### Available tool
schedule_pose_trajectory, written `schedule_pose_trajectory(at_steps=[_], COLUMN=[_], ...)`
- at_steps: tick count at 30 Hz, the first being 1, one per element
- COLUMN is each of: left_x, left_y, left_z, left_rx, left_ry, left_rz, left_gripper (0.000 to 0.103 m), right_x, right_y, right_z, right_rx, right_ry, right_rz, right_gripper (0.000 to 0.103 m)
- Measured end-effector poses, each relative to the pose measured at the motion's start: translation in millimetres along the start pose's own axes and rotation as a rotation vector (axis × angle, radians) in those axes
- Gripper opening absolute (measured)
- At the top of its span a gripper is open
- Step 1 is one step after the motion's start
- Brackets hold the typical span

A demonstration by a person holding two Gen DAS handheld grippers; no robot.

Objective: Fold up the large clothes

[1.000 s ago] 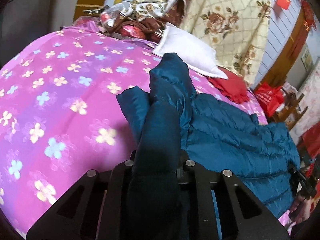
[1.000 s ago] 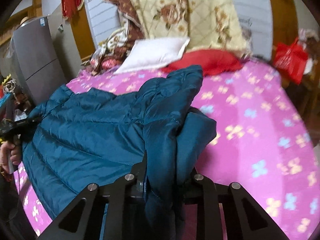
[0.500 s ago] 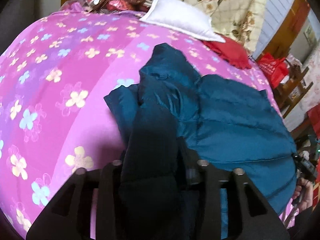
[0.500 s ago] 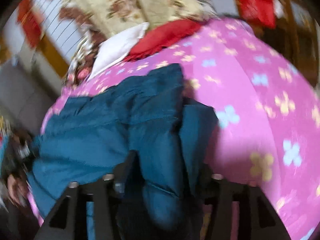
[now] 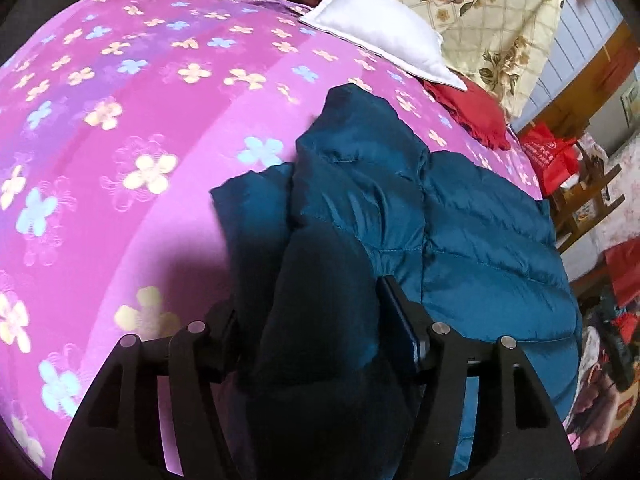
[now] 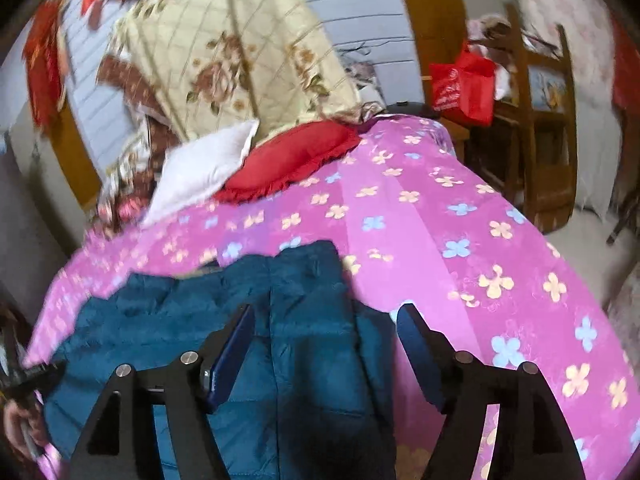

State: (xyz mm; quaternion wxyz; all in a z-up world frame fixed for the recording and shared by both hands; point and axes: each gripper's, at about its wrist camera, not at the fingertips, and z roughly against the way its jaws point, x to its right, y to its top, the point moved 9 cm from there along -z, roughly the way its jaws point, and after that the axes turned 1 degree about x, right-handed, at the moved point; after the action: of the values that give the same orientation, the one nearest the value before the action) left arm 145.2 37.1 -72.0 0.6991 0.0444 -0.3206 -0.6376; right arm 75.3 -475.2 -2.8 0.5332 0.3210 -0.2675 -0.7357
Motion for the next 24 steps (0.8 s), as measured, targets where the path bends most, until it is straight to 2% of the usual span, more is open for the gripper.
schedule_pose_trajectory(at_steps=[1,3,4,6,10,12,13,14,15,17,20,24], left_x=[0,4,5,9,12,12,12,13,14,15,20,26], left_y=[1,2,2,2,3,3,4,6,9,20,40,65], left_z=[-1,-1,0,2,1,0,0,2,5,19,43,53], left_rx=[0.0,0.011,0.014,0.031,0.043,0.056,0.064,0.077,0.087,0.121,0.182,0.236], left_ry=[0.0,-0.002,0.003,0.017,0.05,0.068,0.074,0.072,0.065,0.035,-0.012,-0.018], left_rz=[-0.001,-0.015,-0.027,-0.054,-0.088,-0.102,-0.108,-0.109,-0.108,-0.088,-0.072,-0.062], left_gripper=[0.062,0.049,0.047,0.036,0.034,0.034,0.032,0.027,0.021,0.017,0.015,0.015], right_x=[1,16,24,33,38,35,32,27,24,17,0,-16], right_y=[-7,-26,-33,-47,-69,-73,-74,-75,-70,-56,-22,8], right_z=[-10,-29,-36,-43,-56,-55,-53,-52,-47,-30,5,20], right_rx=[-0.042,-0.118,-0.151,-0.196,-0.286,-0.275,-0.273,-0.281,-0.252,-0.17,-0.041,0.056], right_ry=[-0.007,-0.018,-0.005,0.101,0.354,0.457,0.489,0.528,0.548,0.553,0.515,0.464], right_rz=[0.017,0.038,0.037,-0.013,-0.137,-0.175,-0.178,-0.186,-0.173,-0.123,-0.031,0.015], right_gripper=[0.071,0.071,0.071,0.071,0.071,0.072,0.069,0.054,0.04,0.025,0.021,0.02])
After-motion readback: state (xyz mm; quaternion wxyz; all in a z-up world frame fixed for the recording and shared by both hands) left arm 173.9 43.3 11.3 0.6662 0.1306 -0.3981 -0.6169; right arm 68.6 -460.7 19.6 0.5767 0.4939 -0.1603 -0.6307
